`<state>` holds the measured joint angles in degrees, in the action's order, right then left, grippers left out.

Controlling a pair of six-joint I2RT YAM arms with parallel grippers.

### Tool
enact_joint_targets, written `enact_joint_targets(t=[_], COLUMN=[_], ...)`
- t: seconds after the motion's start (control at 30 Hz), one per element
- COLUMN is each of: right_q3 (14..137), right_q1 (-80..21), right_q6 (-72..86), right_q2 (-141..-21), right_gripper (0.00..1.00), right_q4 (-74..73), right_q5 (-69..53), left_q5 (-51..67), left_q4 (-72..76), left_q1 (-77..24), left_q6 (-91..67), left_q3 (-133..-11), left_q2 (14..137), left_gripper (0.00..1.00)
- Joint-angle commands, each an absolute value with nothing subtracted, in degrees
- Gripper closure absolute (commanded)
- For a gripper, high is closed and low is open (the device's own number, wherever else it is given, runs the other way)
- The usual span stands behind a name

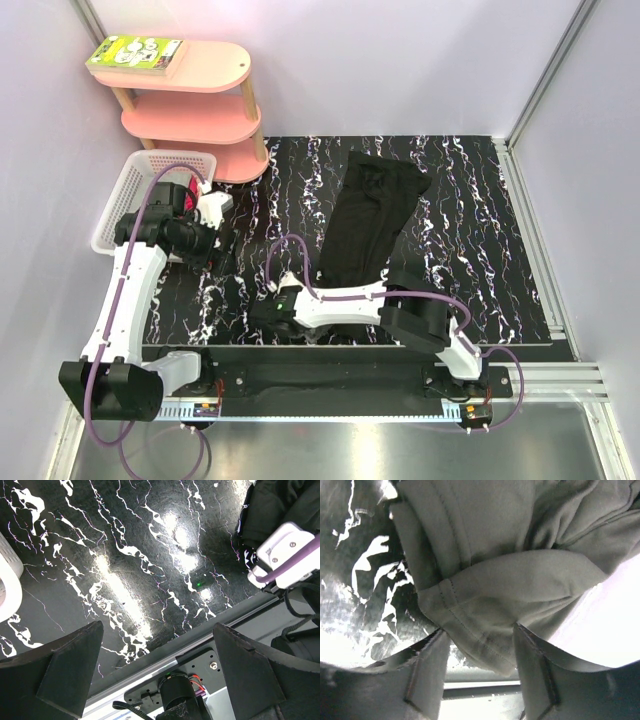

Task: Fold and stack the t-shirts
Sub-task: Grab the bottom of the folded rectangular tshirt with right arm

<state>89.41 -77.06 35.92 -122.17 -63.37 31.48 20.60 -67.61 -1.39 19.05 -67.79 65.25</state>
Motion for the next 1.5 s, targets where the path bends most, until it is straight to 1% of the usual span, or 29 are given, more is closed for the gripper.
enact_joint_targets(t=[0.0, 0.3, 0.4, 0.5, 0.53, 0.57, 0.6, 0.67, 0.77, 0.9, 0.97, 1.1, 1.23, 1.37, 1.47], right_q3=[85.35, 83.14, 83.06, 82.79, 82.79, 82.71, 82.79, 82.62, 81.74, 80.25, 79.37, 77.44, 76.29, 77.25, 78.22], right_q1=[-74.1, -72.6, -72.25, -71.98, -71.98, -71.9, -71.89, -71.89, -71.89, -71.81, -71.72, -72.24, -74.87, -78.65, -79.01], right_q6=[38.23, 37.79, 37.27, 36.92, 36.83, 36.83, 36.74, 36.3, 35.34, 34.63, 35.06, 37.61, 38.85, 41.04, 42.18], right_q2=[-124.46, -124.89, -125.86, -126.47, -126.39, -126.39, -126.39, -125.86, -124.63, -120.78, -118.66, -110.68, -104.42, -100.73, -98.44], right_gripper=[0.41, 0.44, 0.48, 0.61, 0.7, 0.82, 0.89, 0.94, 0.94, 1.0, 1.0, 1.0, 1.0, 1.0, 1.0], right_q4=[-53.79, -51.51, -50.1, -48.61, -48.26, -47.82, -47.81, -47.37, -46.23, -45.35, -45.44, -45.88, -47.72, -50.53, -52.99], right_q5=[27.07, 25.14, 23.65, 21.8, 21.36, 20.75, 20.48, 19.52, 17.94, 15.65, 13.63, 9.24, 4.93, 3.43, 4.04], left_q5=[21.8, 22.41, 22.41, 22.06, 21.97, 21.71, 21.71, 21.97, 22.41, 22.76, 22.94, 23.12, 23.2, 23.73, 24.17], left_q4=[-66.53, -66.27, -66.18, -66.09, -66.09, -65.92, -65.92, -65.74, -65.48, -65.3, -65.39, -65.3, -65.22, -64.95, -64.78], left_q1=[-1.05, -0.97, -1.05, -0.97, -0.97, -0.97, -0.97, -0.97, -0.88, -0.88, -0.88, -0.88, -0.88, -0.88, -0.88], left_q6=[19.25, 19.6, 19.77, 20.21, 20.39, 20.39, 20.48, 20.48, 20.22, 19.95, 19.95, 20.04, 20.13, 19.86, 19.51], left_q3=[-69.7, -70.4, -70.49, -70.49, -70.4, -70.49, -70.58, -70.58, -70.66, -70.31, -70.14, -70.14, -70.22, -70.31, -70.14], left_q2=[65.3, 67.06, 67.32, 67.33, 67.41, 67.41, 67.67, 67.76, 68.03, 68.2, 68.29, 68.29, 68.55, 69.08, 69.08], left_gripper=[0.02, 0.02, 0.02, 0.02, 0.02, 0.02, 0.02, 0.02, 0.02, 0.02, 0.02, 0.02, 0.02, 0.02, 0.02])
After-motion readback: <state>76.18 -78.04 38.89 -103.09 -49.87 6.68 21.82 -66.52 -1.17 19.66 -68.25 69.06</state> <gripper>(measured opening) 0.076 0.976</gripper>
